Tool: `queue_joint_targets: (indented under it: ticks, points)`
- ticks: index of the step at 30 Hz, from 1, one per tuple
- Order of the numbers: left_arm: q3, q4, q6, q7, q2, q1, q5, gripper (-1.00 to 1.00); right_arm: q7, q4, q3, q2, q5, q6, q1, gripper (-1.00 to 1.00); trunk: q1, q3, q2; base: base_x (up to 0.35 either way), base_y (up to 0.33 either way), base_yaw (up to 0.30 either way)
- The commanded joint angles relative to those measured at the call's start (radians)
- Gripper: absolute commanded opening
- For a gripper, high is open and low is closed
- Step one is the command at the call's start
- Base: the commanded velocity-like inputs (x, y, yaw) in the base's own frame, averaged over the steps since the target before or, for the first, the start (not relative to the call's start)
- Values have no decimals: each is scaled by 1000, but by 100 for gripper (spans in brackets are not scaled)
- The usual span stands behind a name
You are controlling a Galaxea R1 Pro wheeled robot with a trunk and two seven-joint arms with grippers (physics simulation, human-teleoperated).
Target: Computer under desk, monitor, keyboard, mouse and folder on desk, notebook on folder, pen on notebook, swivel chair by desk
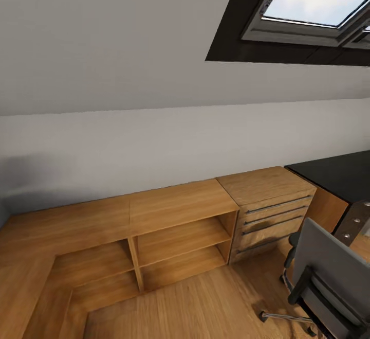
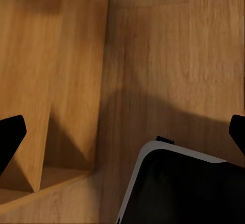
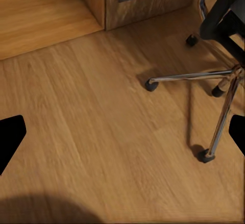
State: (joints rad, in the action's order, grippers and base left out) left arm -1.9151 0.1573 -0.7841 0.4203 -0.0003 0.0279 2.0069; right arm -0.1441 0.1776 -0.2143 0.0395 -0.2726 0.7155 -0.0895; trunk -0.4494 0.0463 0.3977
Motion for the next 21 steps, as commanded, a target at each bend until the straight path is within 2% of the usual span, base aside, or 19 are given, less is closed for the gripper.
queue_joint_targets:
  ticks: [1, 21]
  points:
    - [-8, 2, -3, 10, 0, 1, 1, 100, -5, 0, -9, 0, -6, 2, -1, 100, -1, 2, 2, 0, 0, -269]
    - [-8, 2, -3, 10, 0, 1, 1, 100, -5, -1, -8, 0, -7, 2, -1, 100, -1, 2, 2, 0, 0, -268]
